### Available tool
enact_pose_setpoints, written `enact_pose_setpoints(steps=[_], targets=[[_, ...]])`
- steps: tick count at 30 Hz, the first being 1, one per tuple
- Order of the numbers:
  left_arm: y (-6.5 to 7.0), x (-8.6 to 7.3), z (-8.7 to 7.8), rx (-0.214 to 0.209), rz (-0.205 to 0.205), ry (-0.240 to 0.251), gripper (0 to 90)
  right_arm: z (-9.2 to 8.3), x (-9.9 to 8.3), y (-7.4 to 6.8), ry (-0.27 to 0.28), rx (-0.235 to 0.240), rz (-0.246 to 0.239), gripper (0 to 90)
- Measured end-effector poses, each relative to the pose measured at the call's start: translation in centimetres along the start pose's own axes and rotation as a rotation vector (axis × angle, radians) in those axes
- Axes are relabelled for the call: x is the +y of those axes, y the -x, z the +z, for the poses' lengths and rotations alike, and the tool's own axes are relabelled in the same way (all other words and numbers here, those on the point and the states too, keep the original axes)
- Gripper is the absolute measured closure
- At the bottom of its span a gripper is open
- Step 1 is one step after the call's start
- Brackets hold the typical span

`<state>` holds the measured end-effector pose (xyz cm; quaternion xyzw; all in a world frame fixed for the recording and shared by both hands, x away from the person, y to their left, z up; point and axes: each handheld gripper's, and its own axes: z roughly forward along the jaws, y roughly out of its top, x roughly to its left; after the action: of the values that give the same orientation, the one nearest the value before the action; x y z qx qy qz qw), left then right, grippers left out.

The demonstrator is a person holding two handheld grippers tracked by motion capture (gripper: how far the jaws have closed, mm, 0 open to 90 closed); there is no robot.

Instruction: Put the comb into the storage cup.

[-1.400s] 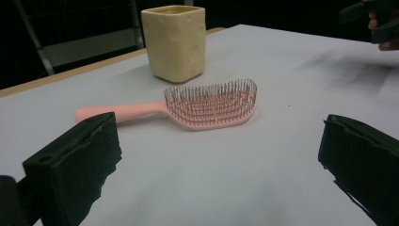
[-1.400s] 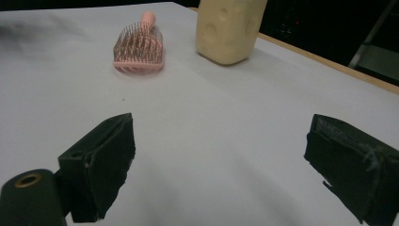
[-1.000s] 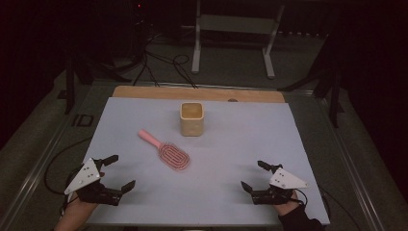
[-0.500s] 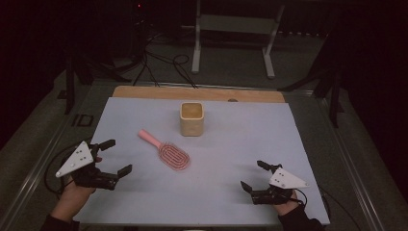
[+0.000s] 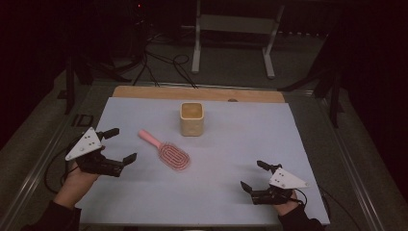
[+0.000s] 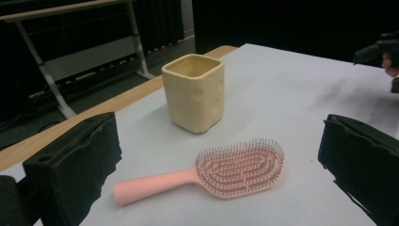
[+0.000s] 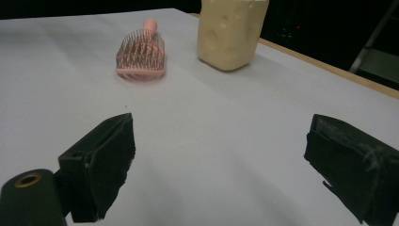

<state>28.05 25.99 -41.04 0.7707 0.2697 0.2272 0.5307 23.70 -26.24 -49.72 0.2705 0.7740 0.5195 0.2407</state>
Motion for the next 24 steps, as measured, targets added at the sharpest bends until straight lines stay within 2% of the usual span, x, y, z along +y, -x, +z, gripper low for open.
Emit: enact_pose_setpoints(steps=[7,9,13,16,17,18,20,24], targets=[[-1.0,1.0,1.5,0.021,-0.005,-0.038,0.0,0.1,0.0,0.0,0.001,0.004,0.001,8.7],[-1.0,1.0,1.5,0.021,-0.005,-0.038,0.0,0.1,0.0,0.0,-0.001,0.004,0.002,8.7],[-1.6,1.3,2.7,0.049,0.003,-0.103,0.0,0.1,0.0,0.0,0.002,0.007,0.004,8.7],[-1.9,1.5,3.5,0.075,-0.031,-0.137,0.0,0.1,0.0,0.0,-0.001,0.007,0.001,8.7],[-2.1,1.5,3.7,0.070,-0.034,-0.144,0.0,0.1,0.0,0.0,0.000,0.007,0.000,8.7],[-2.2,1.5,3.9,0.066,-0.028,-0.149,0.0,0.1,0.0,0.0,0.002,0.007,0.003,8.7],[-2.2,1.5,4.3,0.088,-0.008,-0.161,0.0,0.2,0.0,-0.1,0.000,0.008,0.003,8.7],[-2.6,1.6,5.2,0.092,-0.010,-0.179,0.0,0.2,0.1,-0.1,0.003,0.008,0.002,8.7]])
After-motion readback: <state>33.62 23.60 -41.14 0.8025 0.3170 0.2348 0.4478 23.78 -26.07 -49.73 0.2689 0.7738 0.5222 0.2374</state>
